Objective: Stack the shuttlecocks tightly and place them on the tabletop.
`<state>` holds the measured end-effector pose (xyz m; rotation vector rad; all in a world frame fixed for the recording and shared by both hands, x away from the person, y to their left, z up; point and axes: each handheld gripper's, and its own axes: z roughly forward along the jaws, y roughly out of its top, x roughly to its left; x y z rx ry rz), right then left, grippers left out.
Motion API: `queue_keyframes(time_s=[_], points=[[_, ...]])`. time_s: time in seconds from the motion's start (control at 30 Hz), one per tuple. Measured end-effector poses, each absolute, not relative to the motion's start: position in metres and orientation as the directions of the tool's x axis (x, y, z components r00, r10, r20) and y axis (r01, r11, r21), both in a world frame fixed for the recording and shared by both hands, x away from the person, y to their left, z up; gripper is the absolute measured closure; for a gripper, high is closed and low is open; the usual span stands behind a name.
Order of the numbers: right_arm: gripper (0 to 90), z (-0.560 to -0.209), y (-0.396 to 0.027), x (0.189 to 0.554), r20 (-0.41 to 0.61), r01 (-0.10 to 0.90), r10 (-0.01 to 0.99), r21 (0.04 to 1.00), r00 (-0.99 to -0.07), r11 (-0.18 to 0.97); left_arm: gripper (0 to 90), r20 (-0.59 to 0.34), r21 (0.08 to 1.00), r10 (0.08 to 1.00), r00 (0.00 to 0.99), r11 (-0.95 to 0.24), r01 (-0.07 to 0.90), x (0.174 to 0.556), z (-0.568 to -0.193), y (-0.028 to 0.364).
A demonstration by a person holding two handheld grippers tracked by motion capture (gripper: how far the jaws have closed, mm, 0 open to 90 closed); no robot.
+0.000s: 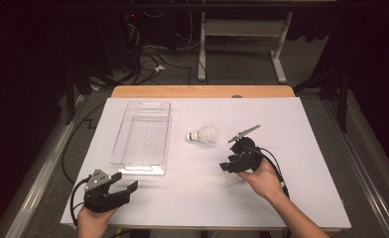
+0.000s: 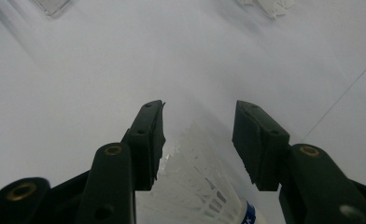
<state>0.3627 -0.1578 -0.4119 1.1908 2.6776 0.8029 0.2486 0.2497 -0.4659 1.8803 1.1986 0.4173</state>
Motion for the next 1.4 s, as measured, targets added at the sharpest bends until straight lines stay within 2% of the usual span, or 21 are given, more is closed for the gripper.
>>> queue_keyframes(time_s=[0.3,0.97,1.4], points=[[60.2,-0.4137,-0.1559,0.3611,0.109,0.672,0.721,0.477,-0.684,0.566,31.3,-0.154,0.795,0.86,0.487,-0.185,0.578,0.2484,-0.4659,0.2495],[81.8,-0.4151,-0.1519,0.359,0.059,0.636,0.693,0.459,-0.718,0.62,31.4,-0.153,0.794,0.858,0.49,-0.188,0.578,0.2483,-0.4658,0.249],[87.4,-0.4127,-0.1534,0.359,0.055,0.632,0.689,0.456,-0.723,0.627,31.5,-0.154,0.795,0.859,0.489,-0.186,0.577,0.2483,-0.4659,0.2493]])
